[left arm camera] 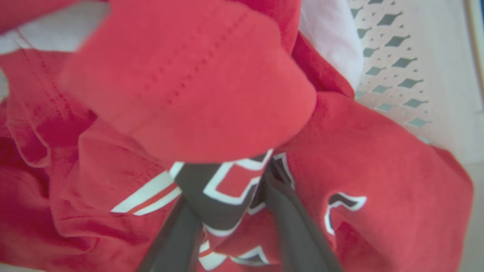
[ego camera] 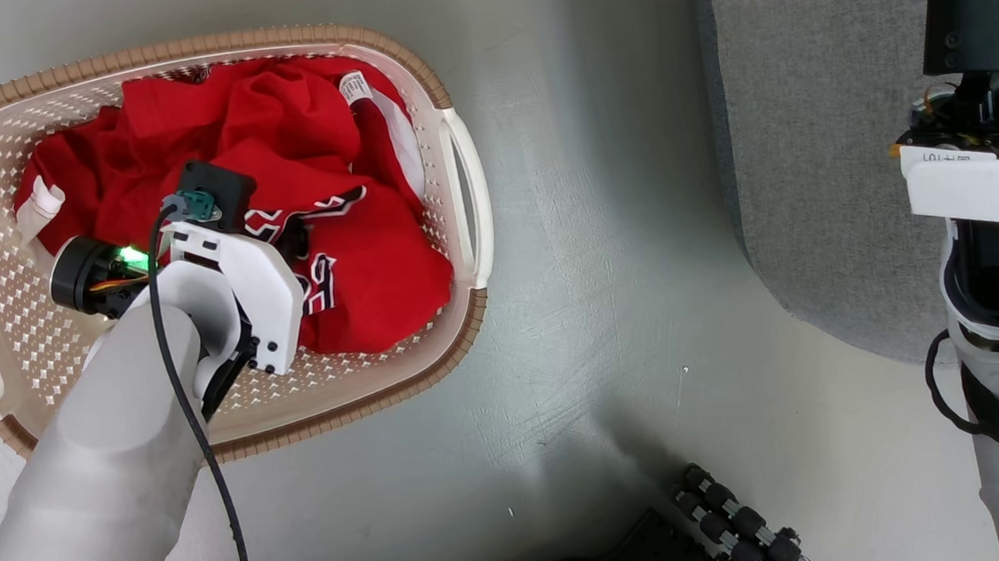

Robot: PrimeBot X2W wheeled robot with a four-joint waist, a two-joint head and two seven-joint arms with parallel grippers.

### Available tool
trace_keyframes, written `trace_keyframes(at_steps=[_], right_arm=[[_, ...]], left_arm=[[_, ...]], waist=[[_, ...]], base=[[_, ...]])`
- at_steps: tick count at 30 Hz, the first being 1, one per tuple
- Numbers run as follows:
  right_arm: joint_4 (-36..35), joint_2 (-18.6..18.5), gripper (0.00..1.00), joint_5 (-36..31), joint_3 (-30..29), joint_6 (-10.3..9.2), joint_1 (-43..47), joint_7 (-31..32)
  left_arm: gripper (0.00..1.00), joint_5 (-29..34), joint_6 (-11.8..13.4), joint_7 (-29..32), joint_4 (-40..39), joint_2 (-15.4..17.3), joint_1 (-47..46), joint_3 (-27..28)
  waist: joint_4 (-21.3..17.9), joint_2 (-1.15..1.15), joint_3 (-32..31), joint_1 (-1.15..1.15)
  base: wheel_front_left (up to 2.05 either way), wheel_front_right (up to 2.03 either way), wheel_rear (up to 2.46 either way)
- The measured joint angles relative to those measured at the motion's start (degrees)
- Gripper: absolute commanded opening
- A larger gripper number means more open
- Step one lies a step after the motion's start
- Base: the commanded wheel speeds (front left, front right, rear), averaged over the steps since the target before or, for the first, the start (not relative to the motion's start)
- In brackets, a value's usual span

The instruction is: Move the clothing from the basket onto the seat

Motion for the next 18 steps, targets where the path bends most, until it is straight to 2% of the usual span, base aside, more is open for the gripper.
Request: trace_keyframes(at_steps=[18], right_arm=[[0.92, 0.01, 1.0, -0.12, -0.43, 0.0, -1.18, 0.0]], left_arm=[[0.0, -5.11, 0.0, -4.1, 1.11, 0.19, -0.38, -3.08]], waist=[[0.62, 0.0, -1.88, 0.0]], base=[[0.0, 0.0, 0.0]])
